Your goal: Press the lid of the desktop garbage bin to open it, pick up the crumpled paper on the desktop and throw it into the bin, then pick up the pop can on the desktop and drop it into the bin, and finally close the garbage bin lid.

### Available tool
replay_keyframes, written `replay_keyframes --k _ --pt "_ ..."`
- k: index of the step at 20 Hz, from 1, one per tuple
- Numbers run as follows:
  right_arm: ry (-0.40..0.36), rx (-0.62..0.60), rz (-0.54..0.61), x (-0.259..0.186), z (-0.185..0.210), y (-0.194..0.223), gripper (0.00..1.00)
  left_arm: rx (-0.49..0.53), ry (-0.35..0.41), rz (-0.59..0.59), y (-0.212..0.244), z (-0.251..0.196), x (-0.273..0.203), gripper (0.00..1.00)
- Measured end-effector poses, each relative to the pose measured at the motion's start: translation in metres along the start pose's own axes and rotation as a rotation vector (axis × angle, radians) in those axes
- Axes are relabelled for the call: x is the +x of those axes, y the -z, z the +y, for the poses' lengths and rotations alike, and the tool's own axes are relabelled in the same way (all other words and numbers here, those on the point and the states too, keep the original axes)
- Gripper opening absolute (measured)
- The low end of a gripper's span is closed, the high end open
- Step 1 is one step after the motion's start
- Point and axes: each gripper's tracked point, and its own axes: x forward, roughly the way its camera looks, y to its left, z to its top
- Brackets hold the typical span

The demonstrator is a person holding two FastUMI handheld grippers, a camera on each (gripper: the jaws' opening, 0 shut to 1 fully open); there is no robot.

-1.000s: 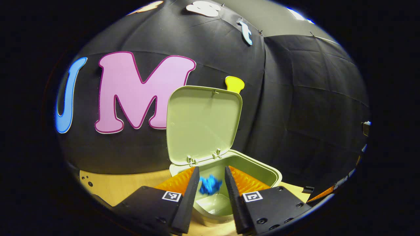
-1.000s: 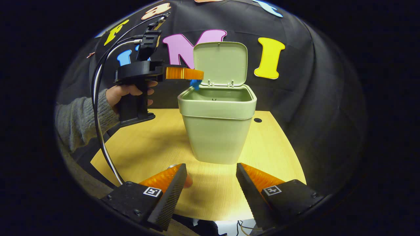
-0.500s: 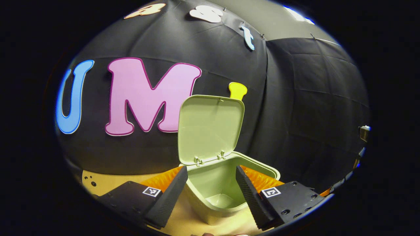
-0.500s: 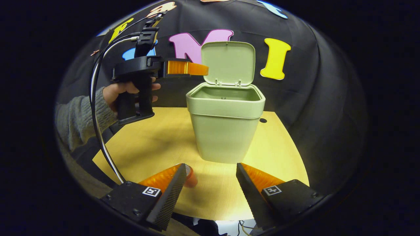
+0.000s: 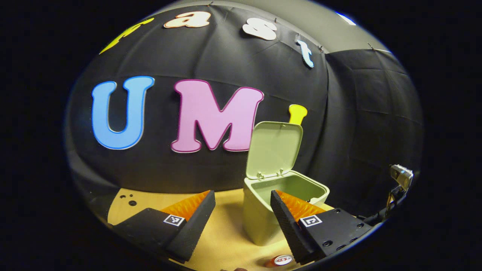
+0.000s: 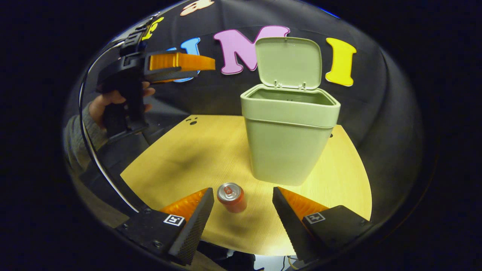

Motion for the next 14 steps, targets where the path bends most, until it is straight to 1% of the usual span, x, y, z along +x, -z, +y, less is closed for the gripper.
replay_keyframes --k 2,6,10,14 --pt "-0.030 -0.041 0.024 0.009 0.009 0.009 0.99 -0.007 -0.059 0.002 0.004 0.016 -0.024 0.96" --pt "-0.067 -0.137 0.061 0.031 0.021 0.019 0.99 -0.063 -0.164 0.024 0.019 0.042 -0.067 0.95" --pt "-0.094 -0.201 0.083 0.054 0.026 0.021 0.99 -0.118 -0.242 0.059 0.039 0.061 -0.104 0.95" --pt "-0.114 -0.228 0.117 0.072 0.028 0.032 0.99 -0.109 -0.306 0.075 0.047 0.078 -0.127 0.96"
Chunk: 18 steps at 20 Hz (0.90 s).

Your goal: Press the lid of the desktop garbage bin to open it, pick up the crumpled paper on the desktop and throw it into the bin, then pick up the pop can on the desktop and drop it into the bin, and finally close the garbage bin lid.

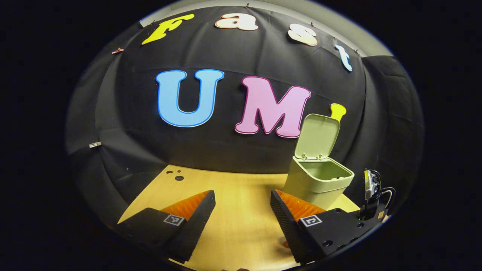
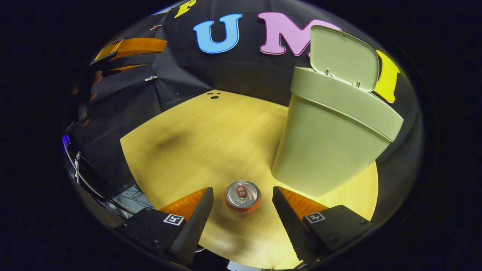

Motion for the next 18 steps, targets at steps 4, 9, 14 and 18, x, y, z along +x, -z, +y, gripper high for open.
replay_keyframes --k 4,9,14,18 --pt "-0.020 -0.033 0.049 0.015 0.003 0.017 0.99 -0.003 -0.045 0.005 0.003 0.015 -0.014 0.95" --pt "-0.026 -0.045 0.094 0.031 -0.001 0.030 0.99 -0.004 -0.084 0.024 0.010 0.027 -0.021 0.96" --pt "-0.054 -0.026 0.121 0.040 0.003 0.034 0.99 -0.001 -0.108 0.034 0.013 0.033 -0.022 0.96" --pt "-0.044 -0.028 0.117 0.040 0.000 0.034 0.83 0.001 -0.106 0.034 0.013 0.031 -0.018 0.96"
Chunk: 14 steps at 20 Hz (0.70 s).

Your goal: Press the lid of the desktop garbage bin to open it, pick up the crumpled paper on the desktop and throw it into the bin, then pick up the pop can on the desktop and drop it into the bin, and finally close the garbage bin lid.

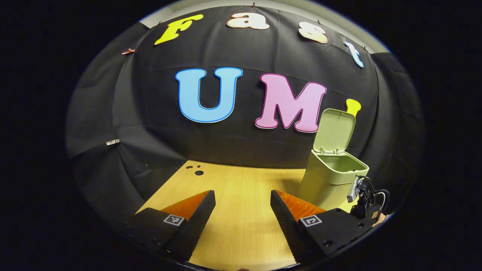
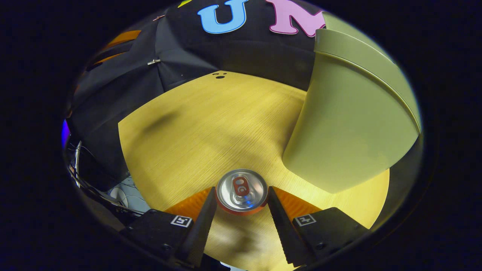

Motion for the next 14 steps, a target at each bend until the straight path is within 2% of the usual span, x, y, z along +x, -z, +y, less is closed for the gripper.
replay_keyframes --k 5,14 --pt "-0.009 0.022 -0.046 -0.022 -0.002 -0.013 0.83 -0.001 0.014 0.006 0.002 -0.007 0.007 0.95" --pt "-0.051 0.096 -0.221 -0.096 0.000 -0.076 0.82 0.000 0.059 0.012 0.001 -0.028 0.020 0.95"
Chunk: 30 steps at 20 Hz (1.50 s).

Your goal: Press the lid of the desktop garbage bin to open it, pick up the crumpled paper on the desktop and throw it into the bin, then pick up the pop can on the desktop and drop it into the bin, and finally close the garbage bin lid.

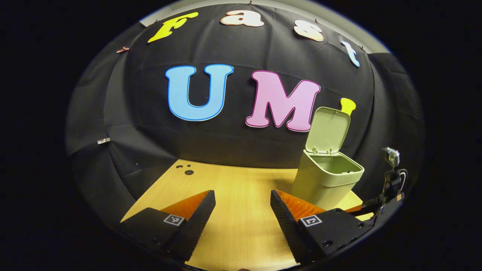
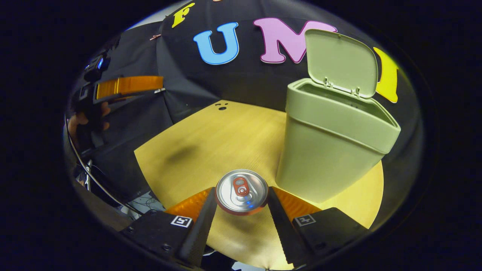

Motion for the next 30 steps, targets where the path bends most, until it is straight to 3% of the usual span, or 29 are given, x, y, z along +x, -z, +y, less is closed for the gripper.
replay_keyframes --k 10,11,12,15,19,20,21,30 --pt "0.000 0.061 -0.272 -0.045 -0.016 -0.128 0.82 0.007 0.015 0.003 0.000 -0.009 0.007 0.96" --pt "0.004 0.065 -0.298 -0.048 -0.020 -0.139 0.77 0.006 0.012 0.003 0.000 -0.008 0.007 0.95" --pt "0.010 0.069 -0.319 -0.051 -0.026 -0.150 0.82 0.003 0.010 0.003 0.000 -0.006 0.007 0.95" --pt "0.028 0.117 -0.372 -0.054 -0.046 -0.174 0.82 -0.004 -0.002 0.004 0.001 -0.002 0.005 0.96" --pt "0.067 0.183 -0.427 -0.057 -0.076 -0.195 0.82 -0.005 -0.019 0.005 0.001 0.005 0.005 0.96" --pt "0.086 0.182 -0.433 -0.056 -0.086 -0.198 0.77 -0.007 -0.022 0.006 0.002 0.006 0.005 0.96" --pt "0.108 0.176 -0.435 -0.055 -0.096 -0.198 0.82 -0.007 -0.026 0.005 0.002 0.007 0.006 0.96" --pt "0.216 0.220 -0.407 -0.039 -0.149 -0.189 0.82 -0.018 -0.026 0.007 0.003 0.007 0.030 0.95"
